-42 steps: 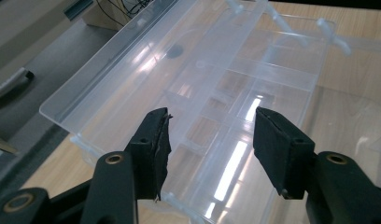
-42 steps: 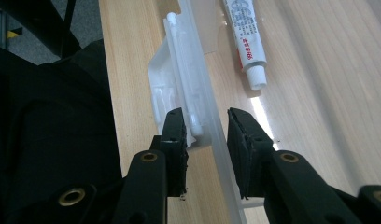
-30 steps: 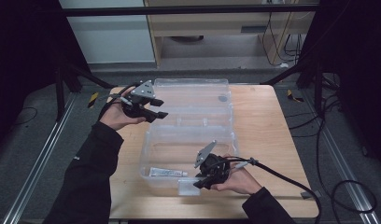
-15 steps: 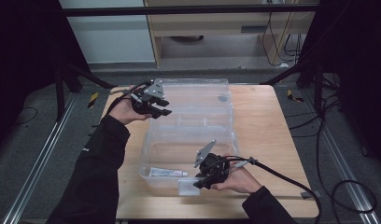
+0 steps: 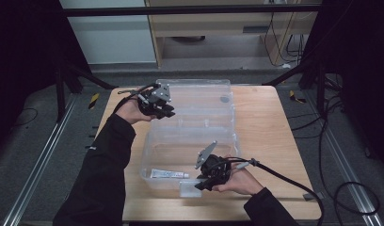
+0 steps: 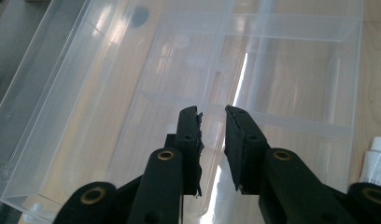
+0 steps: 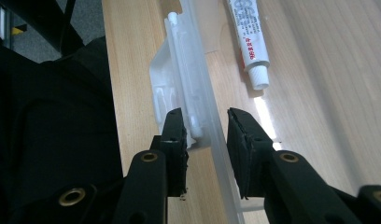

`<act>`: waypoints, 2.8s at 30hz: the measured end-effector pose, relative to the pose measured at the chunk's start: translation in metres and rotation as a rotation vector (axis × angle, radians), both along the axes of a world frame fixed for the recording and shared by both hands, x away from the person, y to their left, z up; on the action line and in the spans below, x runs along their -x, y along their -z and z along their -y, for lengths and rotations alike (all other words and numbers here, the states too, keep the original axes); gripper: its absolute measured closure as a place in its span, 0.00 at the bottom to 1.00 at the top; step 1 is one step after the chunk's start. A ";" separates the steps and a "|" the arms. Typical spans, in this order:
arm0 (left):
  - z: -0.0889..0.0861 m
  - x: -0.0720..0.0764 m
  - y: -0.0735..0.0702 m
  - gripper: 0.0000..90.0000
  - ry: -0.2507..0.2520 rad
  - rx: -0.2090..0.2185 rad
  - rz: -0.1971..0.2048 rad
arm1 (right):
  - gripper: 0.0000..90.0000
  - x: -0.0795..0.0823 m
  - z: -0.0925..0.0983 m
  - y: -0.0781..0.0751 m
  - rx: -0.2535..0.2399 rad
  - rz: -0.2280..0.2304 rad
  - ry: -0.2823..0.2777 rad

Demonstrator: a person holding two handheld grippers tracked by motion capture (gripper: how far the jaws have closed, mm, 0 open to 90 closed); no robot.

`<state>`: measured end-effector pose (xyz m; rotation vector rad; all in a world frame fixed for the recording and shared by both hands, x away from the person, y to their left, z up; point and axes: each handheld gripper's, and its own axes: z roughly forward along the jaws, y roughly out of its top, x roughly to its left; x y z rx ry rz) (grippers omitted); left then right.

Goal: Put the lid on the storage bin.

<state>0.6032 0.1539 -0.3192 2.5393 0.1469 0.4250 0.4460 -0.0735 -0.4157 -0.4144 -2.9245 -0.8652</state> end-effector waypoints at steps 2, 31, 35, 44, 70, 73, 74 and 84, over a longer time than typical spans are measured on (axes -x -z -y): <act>0.002 -0.001 0.004 0.87 0.003 -0.034 0.002 | 0.77 0.000 -0.001 0.001 0.003 0.003 -0.005; 0.007 -0.018 0.011 0.90 0.026 -0.061 -0.009 | 0.78 -0.001 -0.001 0.001 -0.004 0.008 -0.011; 0.008 -0.018 0.010 0.94 0.050 -0.085 -0.008 | 0.78 -0.001 -0.001 0.002 -0.005 0.011 -0.012; 0.012 -0.015 0.004 0.99 0.096 -0.110 -0.025 | 0.78 0.000 -0.001 0.002 -0.001 0.013 -0.019; 0.005 0.051 -0.022 1.00 0.175 -0.053 0.027 | 0.79 0.001 -0.003 0.003 0.011 0.028 -0.022; 0.003 0.061 -0.023 1.00 0.179 -0.049 0.035 | 0.79 0.001 -0.003 0.003 0.012 0.029 -0.023; 0.002 0.065 -0.022 1.00 0.180 -0.047 0.039 | 0.79 0.002 -0.003 0.003 0.012 0.029 -0.023; 0.002 0.085 -0.021 1.00 0.176 -0.054 0.054 | 0.79 0.004 -0.003 0.003 0.013 0.038 -0.020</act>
